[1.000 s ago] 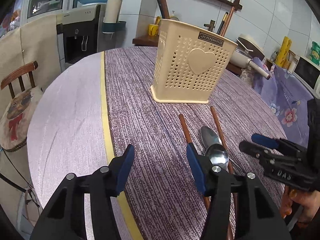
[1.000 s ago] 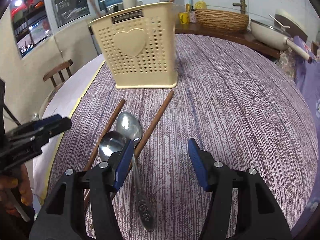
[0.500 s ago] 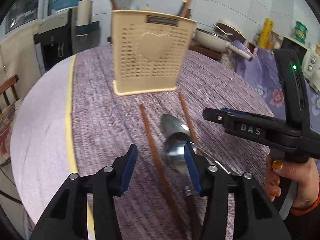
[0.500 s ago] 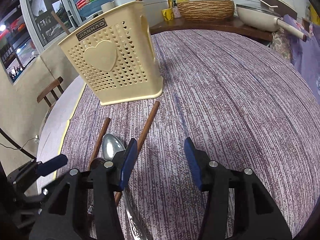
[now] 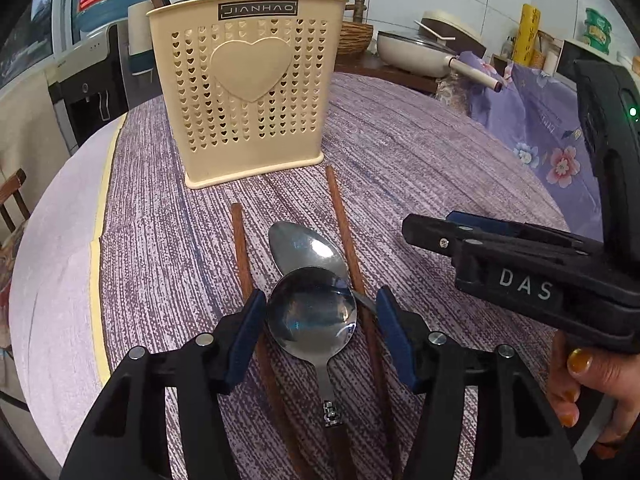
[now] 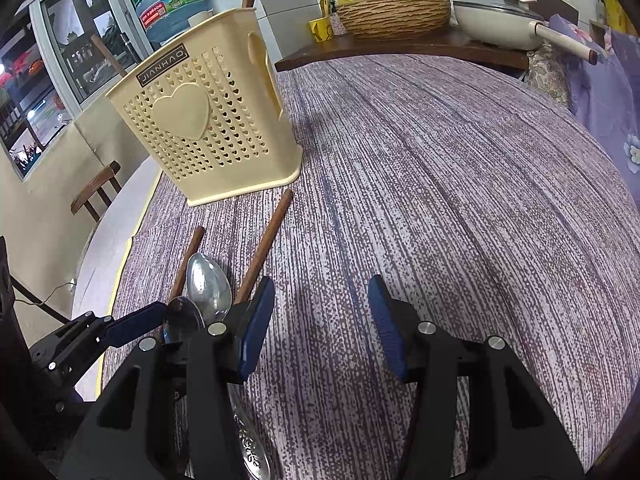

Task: Organize utensils
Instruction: 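Grasp a silver spoon by its handle with the left tool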

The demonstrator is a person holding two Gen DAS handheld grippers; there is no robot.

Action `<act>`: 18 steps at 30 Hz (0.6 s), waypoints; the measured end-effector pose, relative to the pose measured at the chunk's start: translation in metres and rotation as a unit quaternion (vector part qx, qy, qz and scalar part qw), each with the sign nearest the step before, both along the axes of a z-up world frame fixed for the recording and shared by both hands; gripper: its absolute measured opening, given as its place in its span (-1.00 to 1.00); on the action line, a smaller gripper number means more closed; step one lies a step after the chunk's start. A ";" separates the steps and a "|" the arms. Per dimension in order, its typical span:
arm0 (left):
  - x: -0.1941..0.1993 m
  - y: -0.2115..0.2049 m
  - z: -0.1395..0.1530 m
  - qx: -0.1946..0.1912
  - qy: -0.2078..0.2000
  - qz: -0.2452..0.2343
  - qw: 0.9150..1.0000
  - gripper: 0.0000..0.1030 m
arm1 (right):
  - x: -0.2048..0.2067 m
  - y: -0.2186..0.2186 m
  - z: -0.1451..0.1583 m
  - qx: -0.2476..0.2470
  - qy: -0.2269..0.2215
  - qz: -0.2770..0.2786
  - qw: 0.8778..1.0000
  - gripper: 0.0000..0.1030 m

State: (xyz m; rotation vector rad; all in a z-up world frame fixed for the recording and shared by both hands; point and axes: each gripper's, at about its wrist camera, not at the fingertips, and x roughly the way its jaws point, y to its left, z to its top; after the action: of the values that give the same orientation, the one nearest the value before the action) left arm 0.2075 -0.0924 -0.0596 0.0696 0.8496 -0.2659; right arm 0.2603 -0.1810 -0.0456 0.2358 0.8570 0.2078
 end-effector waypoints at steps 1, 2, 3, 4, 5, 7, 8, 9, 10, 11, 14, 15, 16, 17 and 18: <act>0.001 -0.001 -0.001 0.003 0.005 0.000 1.000 0.03 | 0.000 0.000 0.000 0.001 0.000 0.000 1.000 -0.04; 0.002 -0.001 -0.002 0.002 0.007 0.001 1.000 0.01 | -0.001 0.001 0.000 0.001 0.000 0.001 1.000 -0.04; 0.002 -0.001 -0.001 0.001 0.007 0.002 1.000 -0.05 | -0.001 0.000 0.000 0.002 -0.001 0.001 1.000 -0.04; 0.002 -0.001 -0.001 0.004 0.006 0.002 1.000 -0.10 | -0.002 0.001 0.000 0.001 -0.001 0.000 1.000 -0.04; 0.002 -0.002 -0.001 0.006 0.006 0.001 1.000 -0.10 | -0.002 0.001 0.000 0.000 -0.001 -0.001 1.000 -0.04; 0.003 -0.002 0.000 0.008 0.006 0.001 1.000 -0.10 | -0.002 0.000 0.000 0.000 -0.001 -0.002 1.000 -0.04; 0.003 -0.002 0.000 0.007 0.006 0.002 1.000 -0.10 | -0.002 -0.001 0.000 0.000 0.000 -0.003 1.000 -0.04; 0.002 -0.002 0.000 0.007 0.004 0.003 1.000 -0.12 | -0.002 -0.001 0.000 0.000 0.000 -0.003 1.000 -0.04; 0.002 -0.002 0.001 0.006 0.003 0.004 1.000 -0.18 | -0.003 -0.001 0.000 -0.001 0.000 -0.003 1.000 -0.04; 0.001 -0.002 0.002 0.004 0.000 0.005 1.000 -0.32 | -0.003 -0.001 0.000 -0.001 0.000 -0.003 1.000 -0.04; 0.001 0.002 0.004 -0.006 0.004 0.003 1.000 -0.61 | -0.003 -0.002 0.001 0.001 -0.002 -0.002 1.000 -0.04; 0.001 0.005 0.004 -0.008 0.004 0.006 1.000 -0.61 | -0.003 -0.001 0.002 0.000 -0.004 0.000 1.000 -0.04; 0.001 0.007 0.005 -0.013 0.004 0.009 1.000 -0.61 | -0.003 0.000 0.002 -0.001 -0.004 0.001 1.000 -0.03; 0.000 0.009 0.005 -0.019 0.003 0.011 1.000 -0.61 | -0.003 0.000 0.003 0.000 -0.005 0.001 1.000 -0.03; 0.000 0.010 0.006 -0.020 0.002 0.013 1.000 -0.58 | -0.003 -0.001 0.004 0.001 -0.006 0.000 1.000 -0.03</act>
State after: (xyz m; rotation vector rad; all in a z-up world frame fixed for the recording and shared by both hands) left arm 0.2072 -0.0828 -0.0538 0.0198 0.8485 -0.2585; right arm 0.2577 -0.1823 -0.0420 0.2350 0.8445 0.2101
